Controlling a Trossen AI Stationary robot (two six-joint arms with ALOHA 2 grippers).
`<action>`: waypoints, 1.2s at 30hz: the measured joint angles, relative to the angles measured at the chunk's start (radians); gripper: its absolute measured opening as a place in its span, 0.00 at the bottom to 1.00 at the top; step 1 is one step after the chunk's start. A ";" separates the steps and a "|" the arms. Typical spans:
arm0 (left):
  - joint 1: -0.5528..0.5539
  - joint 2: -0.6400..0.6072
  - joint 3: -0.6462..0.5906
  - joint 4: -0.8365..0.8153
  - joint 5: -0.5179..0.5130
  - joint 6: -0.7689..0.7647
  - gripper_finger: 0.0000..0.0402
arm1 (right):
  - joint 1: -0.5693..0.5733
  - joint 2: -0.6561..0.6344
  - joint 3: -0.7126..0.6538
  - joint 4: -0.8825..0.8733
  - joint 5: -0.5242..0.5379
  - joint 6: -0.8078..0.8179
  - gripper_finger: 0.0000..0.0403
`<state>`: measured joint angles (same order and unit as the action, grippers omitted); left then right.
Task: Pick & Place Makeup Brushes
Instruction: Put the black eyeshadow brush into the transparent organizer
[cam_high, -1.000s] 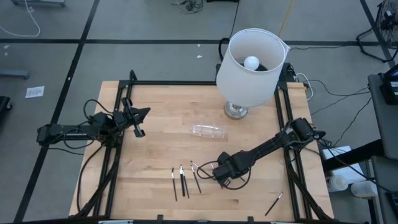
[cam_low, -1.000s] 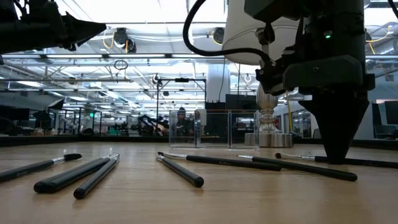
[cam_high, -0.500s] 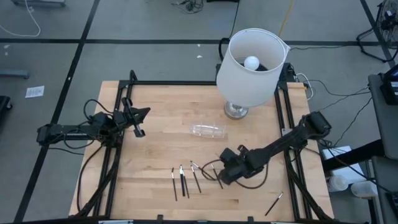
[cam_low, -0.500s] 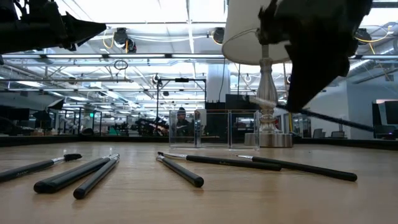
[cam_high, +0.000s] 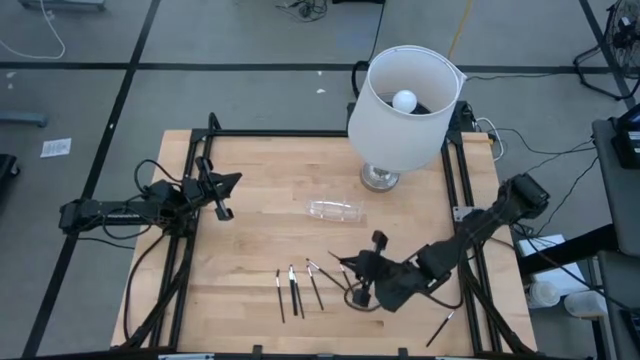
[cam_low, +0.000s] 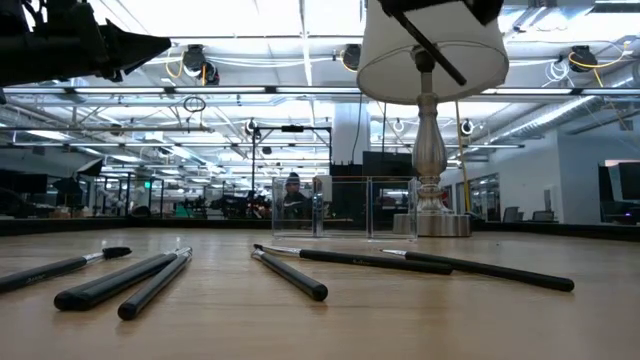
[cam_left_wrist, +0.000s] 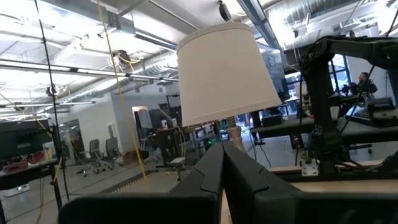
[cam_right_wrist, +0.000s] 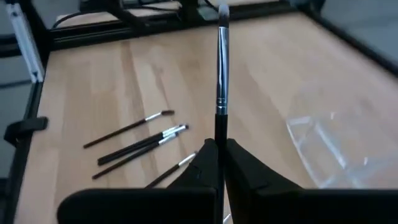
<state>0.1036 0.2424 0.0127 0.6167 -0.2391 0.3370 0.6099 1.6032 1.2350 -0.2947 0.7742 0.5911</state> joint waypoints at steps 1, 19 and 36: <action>0.000 0.000 0.000 0.000 0.000 0.000 0.04 | 0.003 0.000 0.000 0.014 0.012 -0.040 0.00; 0.000 0.000 0.000 0.000 -0.012 0.027 0.04 | -0.207 -0.011 -0.596 1.373 -0.179 -0.723 0.00; 0.000 0.000 0.000 0.008 -0.060 -0.013 0.04 | -0.252 -0.011 -0.686 1.480 -0.328 -0.656 0.00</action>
<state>0.1034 0.2422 0.0126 0.6247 -0.2991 0.3240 0.3582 1.5917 0.5488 1.1850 0.4458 -0.0647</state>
